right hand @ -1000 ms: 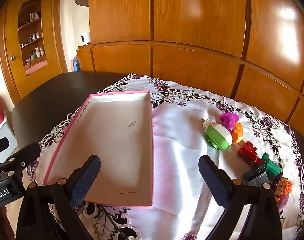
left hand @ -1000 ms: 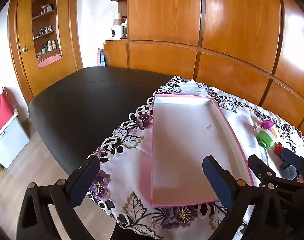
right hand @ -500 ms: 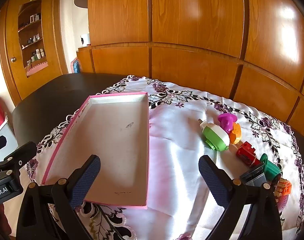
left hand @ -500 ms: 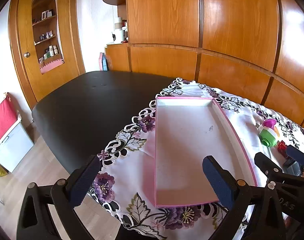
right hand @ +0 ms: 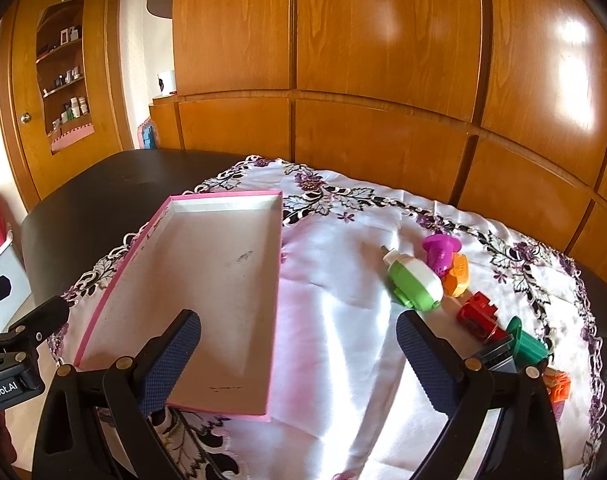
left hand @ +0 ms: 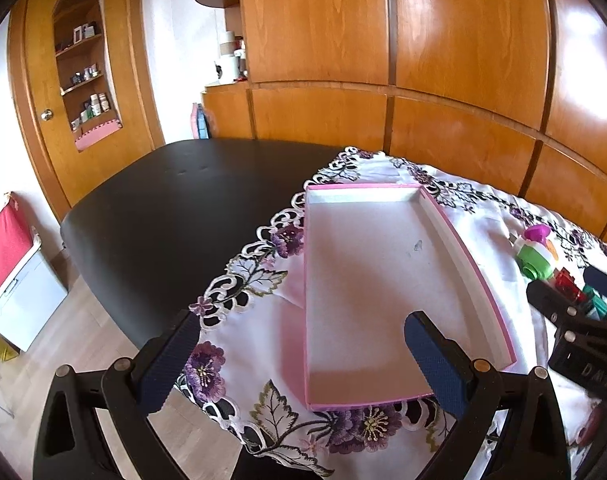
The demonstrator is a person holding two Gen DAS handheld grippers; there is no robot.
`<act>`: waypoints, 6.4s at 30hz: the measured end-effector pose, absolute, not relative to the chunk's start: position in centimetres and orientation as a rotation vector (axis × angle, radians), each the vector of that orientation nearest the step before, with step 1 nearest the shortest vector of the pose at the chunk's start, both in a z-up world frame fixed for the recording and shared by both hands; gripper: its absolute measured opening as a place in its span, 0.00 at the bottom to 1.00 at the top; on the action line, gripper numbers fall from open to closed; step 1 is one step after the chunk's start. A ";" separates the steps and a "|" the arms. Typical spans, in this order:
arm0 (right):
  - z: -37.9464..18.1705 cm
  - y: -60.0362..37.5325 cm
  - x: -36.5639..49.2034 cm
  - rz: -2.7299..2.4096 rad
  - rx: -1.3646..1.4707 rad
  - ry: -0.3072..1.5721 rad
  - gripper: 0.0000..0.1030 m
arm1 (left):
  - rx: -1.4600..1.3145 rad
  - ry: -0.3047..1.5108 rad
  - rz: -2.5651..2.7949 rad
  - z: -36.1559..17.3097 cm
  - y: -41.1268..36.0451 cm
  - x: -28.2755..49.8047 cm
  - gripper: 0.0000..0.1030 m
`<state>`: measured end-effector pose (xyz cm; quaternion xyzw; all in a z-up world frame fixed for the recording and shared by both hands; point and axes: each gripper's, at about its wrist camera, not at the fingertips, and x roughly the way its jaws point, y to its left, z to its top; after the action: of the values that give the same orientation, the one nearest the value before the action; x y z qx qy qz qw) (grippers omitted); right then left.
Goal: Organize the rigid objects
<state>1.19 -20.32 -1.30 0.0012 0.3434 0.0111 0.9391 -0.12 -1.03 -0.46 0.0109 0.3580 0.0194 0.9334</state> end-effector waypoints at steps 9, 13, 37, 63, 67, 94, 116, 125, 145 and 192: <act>0.0 -24.5 1.8 -0.023 -0.010 0.676 0.97 | 0.051 0.748 -0.031 -0.7 -2.2 0.2 1.00; 1.1 -27.3 1.9 -0.080 -0.032 0.640 0.97 | 0.053 0.752 -0.084 -0.6 -3.0 0.3 1.00; -2.1 -46.8 0.0 -0.323 0.503 0.636 0.98 | 0.106 0.780 -0.412 -0.6 -11.1 2.0 1.00; -1.9 -47.1 -0.1 -0.277 0.549 0.620 0.98 | -0.082 1.160 -0.545 -5.1 -28.0 15.4 0.89; -2.0 -47.3 0.0 -0.271 0.567 0.619 0.98 | -0.116 1.191 -0.509 -6.9 -29.1 17.0 0.82; -4.5 -42.1 4.4 -0.164 0.362 0.839 0.67 | 0.068 1.008 -0.735 -3.6 -22.9 6.7 0.52; -7.9 -34.1 19.0 -0.029 0.018 1.051 0.47 | -0.094 0.930 -0.656 -1.3 -11.2 6.0 0.52; -8.8 -31.2 11.4 0.080 0.003 1.083 0.47 | -0.133 0.932 -0.586 -1.6 -8.1 6.6 0.52; -9.4 -31.8 9.1 0.070 0.003 1.021 0.47 | -0.032 0.995 -0.315 -4.9 -2.3 20.7 0.52; -10.1 -31.9 9.8 0.085 0.011 1.037 0.32 | -0.105 0.969 -0.369 -3.8 -5.4 6.5 0.72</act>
<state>9.80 -31.86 -10.14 0.0055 0.4955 0.0404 0.8676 6.55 -5.41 -3.78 -0.0500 0.4630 -0.1763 0.8672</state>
